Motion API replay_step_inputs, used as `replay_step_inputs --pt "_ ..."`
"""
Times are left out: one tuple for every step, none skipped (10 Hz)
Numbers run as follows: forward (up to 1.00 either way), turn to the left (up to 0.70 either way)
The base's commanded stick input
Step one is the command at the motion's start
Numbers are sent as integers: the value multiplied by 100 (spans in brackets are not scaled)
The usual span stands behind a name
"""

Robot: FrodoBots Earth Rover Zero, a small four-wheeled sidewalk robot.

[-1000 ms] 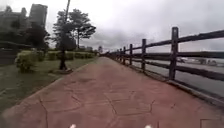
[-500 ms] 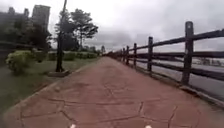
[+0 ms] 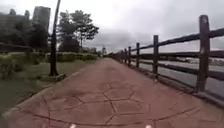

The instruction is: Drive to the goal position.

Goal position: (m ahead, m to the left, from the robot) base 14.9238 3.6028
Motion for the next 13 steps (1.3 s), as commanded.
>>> replay_step_inputs --pt "85 -4" --pt "85 0" --pt "85 0" --pt "85 0" --pt "85 0" --pt "85 0" --pt "85 0" --pt "85 0" --pt "85 0" --pt "85 0" --pt "85 0" --pt "85 0" --pt "85 0"
